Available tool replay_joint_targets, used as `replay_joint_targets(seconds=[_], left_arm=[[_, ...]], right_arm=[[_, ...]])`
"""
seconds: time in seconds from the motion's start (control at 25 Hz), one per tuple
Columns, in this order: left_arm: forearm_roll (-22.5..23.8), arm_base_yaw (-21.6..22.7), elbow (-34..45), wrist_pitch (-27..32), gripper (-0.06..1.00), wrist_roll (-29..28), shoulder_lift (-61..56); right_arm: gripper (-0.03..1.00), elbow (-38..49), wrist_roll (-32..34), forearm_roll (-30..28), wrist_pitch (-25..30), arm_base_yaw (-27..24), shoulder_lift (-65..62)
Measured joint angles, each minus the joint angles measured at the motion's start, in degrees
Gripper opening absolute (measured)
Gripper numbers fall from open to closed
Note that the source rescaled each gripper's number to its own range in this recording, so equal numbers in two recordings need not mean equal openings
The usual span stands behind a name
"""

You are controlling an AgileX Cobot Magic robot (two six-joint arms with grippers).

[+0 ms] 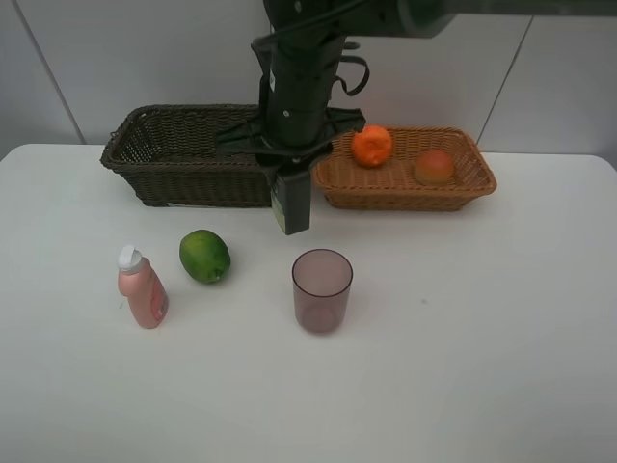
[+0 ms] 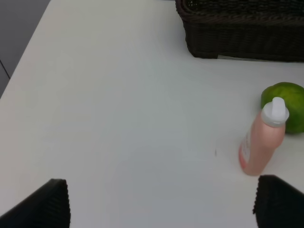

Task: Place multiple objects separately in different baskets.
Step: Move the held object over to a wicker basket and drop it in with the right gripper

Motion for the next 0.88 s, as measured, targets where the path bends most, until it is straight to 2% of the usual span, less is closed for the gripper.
replay_joint_targets(seconds=[0.28, 0.56, 0.88], left_arm=[[0.0, 0.0, 0.0, 0.0, 1.0, 0.0, 0.0], [0.0, 0.0, 0.0, 0.0, 1.0, 0.0, 0.0], [0.0, 0.0, 0.0, 0.0, 1.0, 0.0, 0.0]], right_arm=[[0.0, -1.7, -1.5, -0.3, -0.4, 0.0, -2.8], [0.0, -9.8, -3.7, -1.9, -2.7, 0.0, -2.4], [0.0, -20.4, -7.9, -2.0, -3.7, -0.2, 5.0]])
